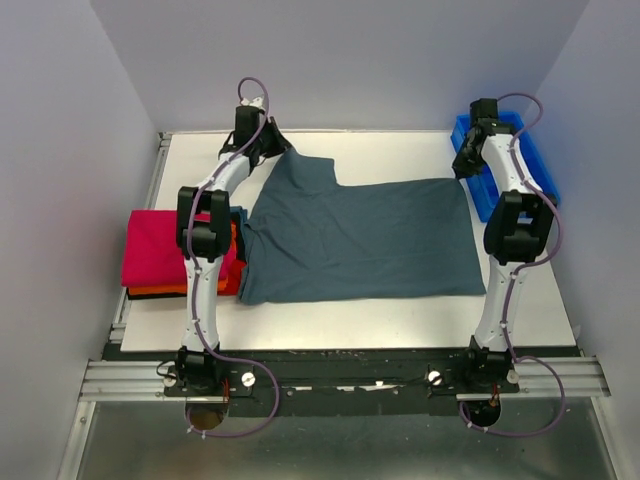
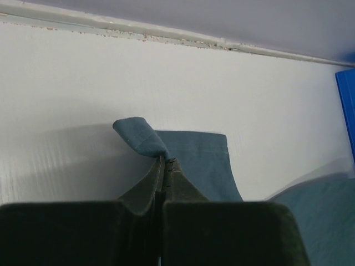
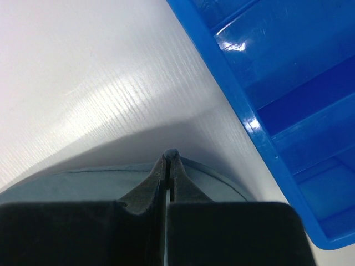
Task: Fold and stack the t-shirts
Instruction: Fold the other side of the tshirt into a rectangle
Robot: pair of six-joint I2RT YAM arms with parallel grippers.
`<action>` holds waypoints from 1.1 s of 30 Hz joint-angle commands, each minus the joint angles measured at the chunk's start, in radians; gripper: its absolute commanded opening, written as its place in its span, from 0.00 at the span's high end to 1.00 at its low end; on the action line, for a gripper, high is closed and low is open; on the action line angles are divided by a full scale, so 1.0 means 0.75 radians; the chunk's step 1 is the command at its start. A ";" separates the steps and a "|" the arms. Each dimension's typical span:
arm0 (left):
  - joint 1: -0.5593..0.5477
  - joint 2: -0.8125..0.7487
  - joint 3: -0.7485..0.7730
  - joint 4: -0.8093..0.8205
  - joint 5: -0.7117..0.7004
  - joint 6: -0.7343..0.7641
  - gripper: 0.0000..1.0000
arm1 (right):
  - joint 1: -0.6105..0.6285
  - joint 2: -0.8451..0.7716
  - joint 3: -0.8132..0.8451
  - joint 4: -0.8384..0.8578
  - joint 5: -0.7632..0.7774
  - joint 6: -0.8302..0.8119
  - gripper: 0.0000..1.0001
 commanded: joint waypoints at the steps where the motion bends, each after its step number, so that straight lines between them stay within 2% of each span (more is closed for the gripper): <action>1: -0.014 -0.029 -0.054 -0.018 -0.033 0.056 1.00 | -0.046 -0.008 -0.013 -0.002 0.001 0.015 0.99; 8: -0.036 -0.205 -0.258 0.060 -0.081 0.122 1.00 | -0.050 -0.049 -0.076 0.016 -0.070 0.013 0.99; 15: -0.067 -0.426 -0.540 0.154 -0.141 0.177 1.00 | -0.050 -0.198 -0.330 0.120 -0.160 0.033 0.99; 20: -0.084 -0.604 -0.743 0.240 -0.210 0.220 1.00 | -0.050 -0.292 -0.438 0.133 -0.140 0.027 0.99; 33: -0.141 -0.972 -1.125 0.297 -0.364 0.261 1.00 | -0.087 -0.543 -0.688 0.163 -0.121 0.027 0.99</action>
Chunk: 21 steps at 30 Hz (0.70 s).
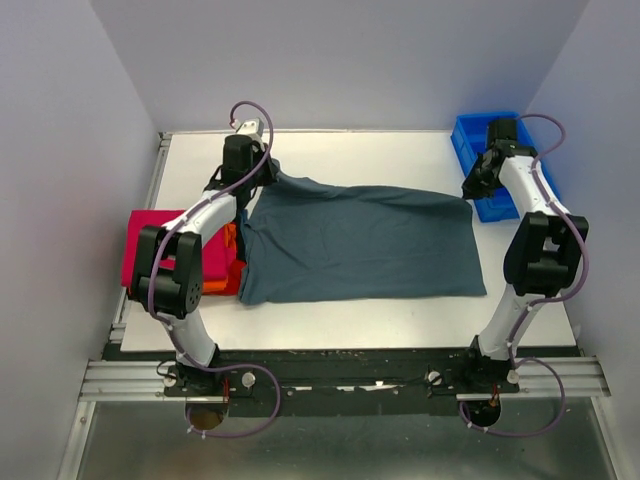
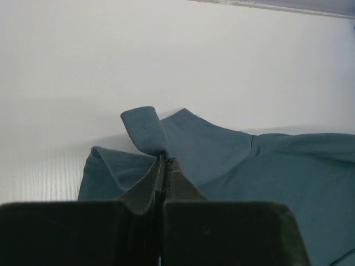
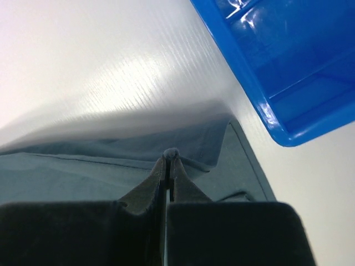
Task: Fold and stack the t-shirts
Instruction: Fold the other side of the tshirt into a rectangle
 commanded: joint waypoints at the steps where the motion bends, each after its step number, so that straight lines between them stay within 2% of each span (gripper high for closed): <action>1: -0.044 -0.167 -0.132 0.075 -0.118 0.036 1.00 | -0.036 -0.104 -0.110 0.040 0.000 0.007 0.99; 5: -0.078 -0.291 -0.246 0.088 -0.184 0.046 1.00 | -0.050 -0.169 -0.185 0.054 -0.021 0.011 0.99; 13: -0.195 -0.508 -0.322 -0.015 -0.480 0.118 1.00 | -0.056 -0.243 -0.271 0.085 -0.025 0.011 0.99; 21: -0.264 -0.643 -0.396 -0.076 -0.593 0.093 1.00 | -0.060 -0.245 -0.275 0.087 -0.015 0.018 0.99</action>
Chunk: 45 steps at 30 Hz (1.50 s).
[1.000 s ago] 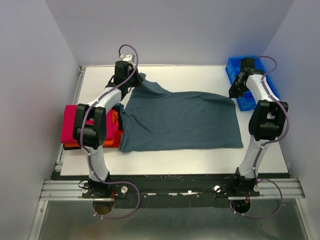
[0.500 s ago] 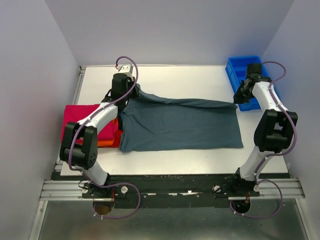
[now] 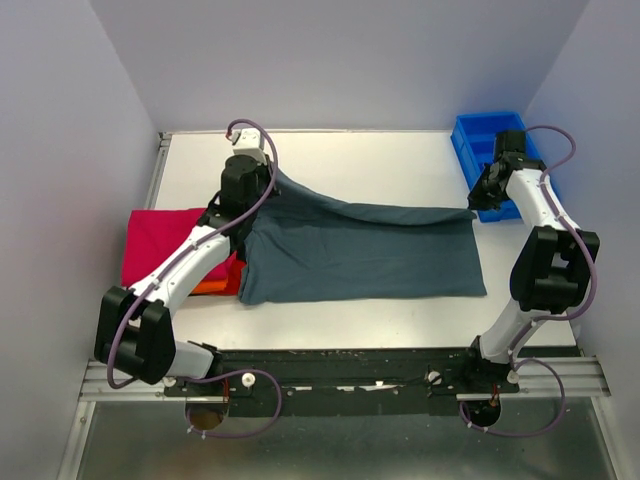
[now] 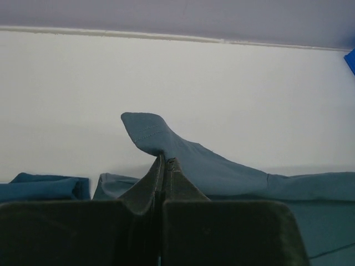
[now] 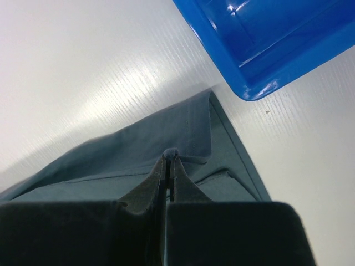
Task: Fold and stack the t-shirts
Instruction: Fold the other side of the tshirt into a rectangle
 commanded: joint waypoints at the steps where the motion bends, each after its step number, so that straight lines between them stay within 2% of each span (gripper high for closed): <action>1: -0.043 -0.083 -0.063 -0.076 -0.148 0.008 1.00 | -0.013 -0.035 -0.019 0.028 -0.012 0.016 0.99; 11: -0.111 -0.155 -0.241 -0.195 -0.167 -0.135 1.00 | -0.021 -0.050 -0.137 0.085 0.025 0.059 0.99; 16: -0.166 -0.240 -0.374 -0.262 -0.142 -0.223 1.00 | -0.025 -0.060 -0.245 0.141 0.023 0.073 0.99; 20: -0.176 -0.349 -0.488 -0.395 -0.189 -0.286 1.00 | -0.025 -0.099 -0.352 0.184 0.090 0.083 0.98; 24: -0.178 -0.406 -0.566 -0.452 -0.122 -0.382 1.00 | -0.031 -0.064 -0.362 0.178 0.119 0.104 0.95; 27: -0.178 -0.378 -0.619 -0.428 -0.040 -0.419 1.00 | -0.031 -0.064 -0.385 0.186 0.143 0.124 0.82; 28: -0.178 -0.359 -0.634 -0.422 -0.010 -0.435 1.00 | -0.031 -0.074 -0.393 0.196 0.147 0.124 0.68; 29: -0.178 -0.349 -0.644 -0.416 0.017 -0.448 1.00 | -0.031 -0.084 -0.409 0.204 0.151 0.126 0.61; 30: -0.178 -0.343 -0.650 -0.410 0.060 -0.454 0.97 | -0.031 -0.105 -0.419 0.210 0.158 0.130 0.60; 32: -0.182 -0.353 -0.658 -0.414 0.129 -0.466 0.77 | -0.033 -0.156 -0.444 0.229 0.139 0.129 0.52; 33: -0.191 -0.379 -0.662 -0.414 0.152 -0.470 0.73 | -0.031 -0.190 -0.452 0.239 0.125 0.120 0.48; 36: -0.209 -0.518 -0.673 -0.454 0.156 -0.487 0.66 | -0.013 -0.287 -0.491 0.294 0.023 0.063 0.46; 40: -0.213 -0.686 -0.640 -0.552 0.118 -0.489 0.68 | 0.117 -0.354 -0.511 0.331 -0.104 0.014 0.45; 43: -0.211 -0.685 -0.579 -0.600 0.042 -0.483 0.52 | 0.299 -0.371 -0.532 0.398 -0.177 0.024 0.45; 45: -0.203 -0.623 -0.538 -0.577 0.003 -0.468 0.47 | 0.418 -0.359 -0.534 0.476 -0.263 0.047 0.45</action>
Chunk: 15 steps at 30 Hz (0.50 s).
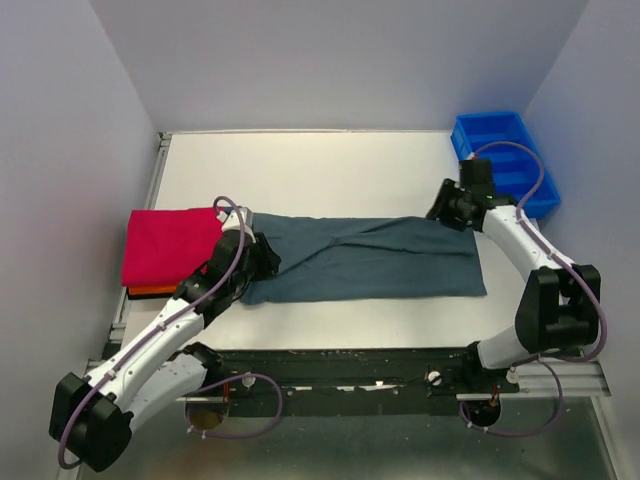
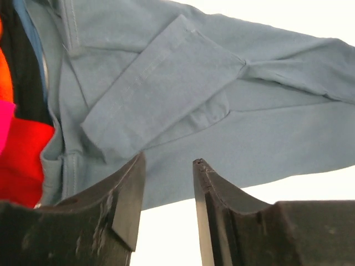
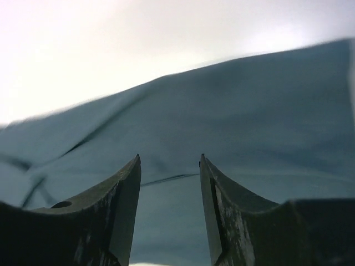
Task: Fold and stack the t-shirts
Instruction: Fold the other side of the tshirt into a rectangle
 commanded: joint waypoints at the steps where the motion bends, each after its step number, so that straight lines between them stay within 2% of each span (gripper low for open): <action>1: 0.017 0.114 0.110 -0.028 -0.099 0.009 0.47 | 0.257 0.020 -0.021 0.177 -0.246 0.010 0.45; 5: 0.143 0.288 0.227 0.058 -0.089 -0.015 0.49 | 0.454 0.163 0.144 0.220 -0.302 0.041 0.45; 9: 0.293 0.464 0.309 0.207 0.013 -0.064 0.51 | 0.609 0.337 0.322 0.259 -0.365 0.058 0.46; 15: 0.389 0.785 0.501 0.205 0.087 -0.068 0.50 | 0.738 0.639 0.615 0.277 -0.410 0.082 0.47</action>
